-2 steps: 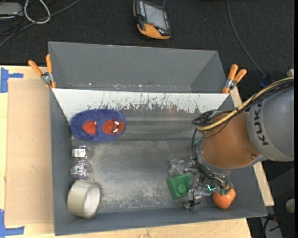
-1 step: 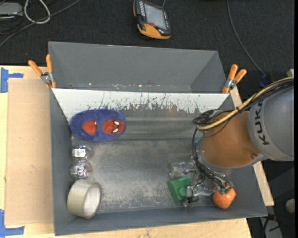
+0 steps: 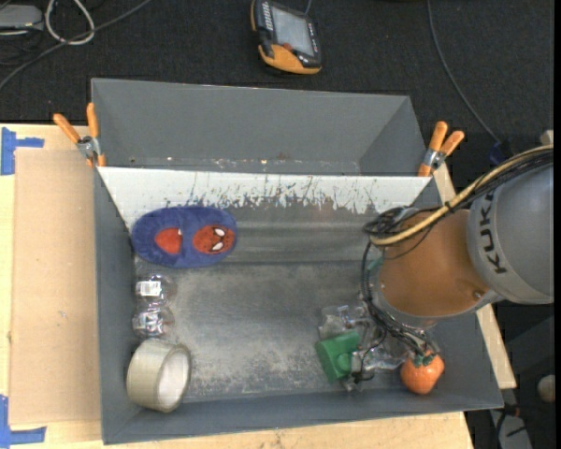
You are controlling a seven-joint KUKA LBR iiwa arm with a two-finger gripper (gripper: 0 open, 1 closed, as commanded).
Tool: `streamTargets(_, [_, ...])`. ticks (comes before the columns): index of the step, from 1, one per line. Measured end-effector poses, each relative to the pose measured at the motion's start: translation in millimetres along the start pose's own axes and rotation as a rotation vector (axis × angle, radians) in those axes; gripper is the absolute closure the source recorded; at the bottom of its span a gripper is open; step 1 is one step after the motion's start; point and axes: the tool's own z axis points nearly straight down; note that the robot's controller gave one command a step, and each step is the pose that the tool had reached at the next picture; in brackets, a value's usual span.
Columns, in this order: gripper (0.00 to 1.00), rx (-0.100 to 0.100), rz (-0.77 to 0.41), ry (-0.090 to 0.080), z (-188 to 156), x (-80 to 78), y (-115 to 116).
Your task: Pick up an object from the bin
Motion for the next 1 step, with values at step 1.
streamTargets(1, [1.00,0.000,0.000,0.000,0.0,0.0,0.0])
